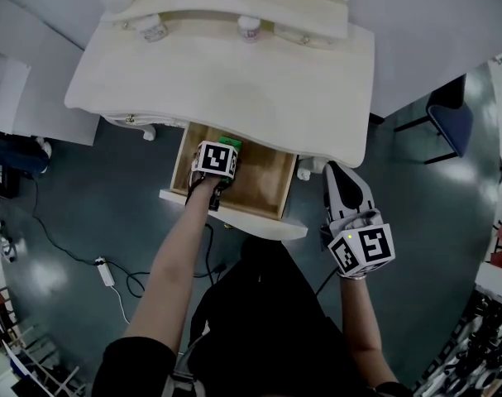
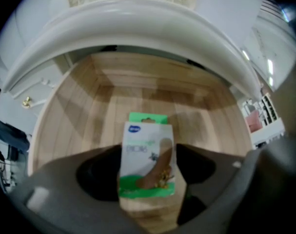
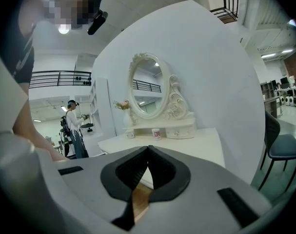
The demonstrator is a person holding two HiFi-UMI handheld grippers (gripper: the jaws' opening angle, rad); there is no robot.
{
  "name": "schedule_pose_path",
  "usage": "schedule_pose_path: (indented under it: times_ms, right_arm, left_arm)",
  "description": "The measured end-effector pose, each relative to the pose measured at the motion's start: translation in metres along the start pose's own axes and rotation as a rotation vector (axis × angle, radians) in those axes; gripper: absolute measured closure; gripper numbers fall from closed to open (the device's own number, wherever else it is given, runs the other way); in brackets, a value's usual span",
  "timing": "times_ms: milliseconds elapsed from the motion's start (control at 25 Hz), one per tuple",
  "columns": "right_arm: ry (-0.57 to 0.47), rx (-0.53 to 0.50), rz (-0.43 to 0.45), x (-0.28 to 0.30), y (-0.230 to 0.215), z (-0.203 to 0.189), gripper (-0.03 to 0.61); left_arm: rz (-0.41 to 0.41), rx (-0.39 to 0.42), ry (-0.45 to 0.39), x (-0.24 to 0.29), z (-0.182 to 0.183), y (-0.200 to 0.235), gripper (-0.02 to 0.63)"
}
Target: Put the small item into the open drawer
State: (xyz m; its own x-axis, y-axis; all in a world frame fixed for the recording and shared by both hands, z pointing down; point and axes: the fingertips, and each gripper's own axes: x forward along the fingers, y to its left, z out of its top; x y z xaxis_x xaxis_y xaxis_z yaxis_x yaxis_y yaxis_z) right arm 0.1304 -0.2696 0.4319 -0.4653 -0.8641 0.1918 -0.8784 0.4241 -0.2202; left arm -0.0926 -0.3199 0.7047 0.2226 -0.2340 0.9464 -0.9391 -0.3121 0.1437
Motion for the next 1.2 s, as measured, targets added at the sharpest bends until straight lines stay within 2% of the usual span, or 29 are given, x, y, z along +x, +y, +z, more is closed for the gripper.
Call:
schedule_pose_path:
  times_ms: [240, 440, 720, 1040, 1200]
  right_arm:
    - [-0.004, -0.007, 0.012, 0.000, 0.003, 0.003, 0.581]
    - [-0.023, -0.016, 0.035, 0.002, 0.016, 0.011, 0.581]
    - [-0.055, -0.037, 0.058, 0.001, 0.034, 0.022, 0.581]
    - [-0.083, -0.065, 0.062, -0.007, 0.050, 0.034, 0.581]
    - [-0.104, -0.080, 0.057, -0.013, 0.057, 0.040, 0.581]
  left_arm:
    - [-0.023, -0.013, -0.080, -0.022, 0.016, 0.000, 0.246]
    - [-0.013, -0.011, -0.263, -0.073, 0.042, 0.002, 0.278]
    - [-0.005, 0.002, -0.491, -0.144, 0.060, 0.002, 0.371]
    - [0.008, 0.017, -0.681, -0.213, 0.055, 0.003, 0.428]
    - [0.013, 0.020, -0.785, -0.253, 0.049, 0.003, 0.478]
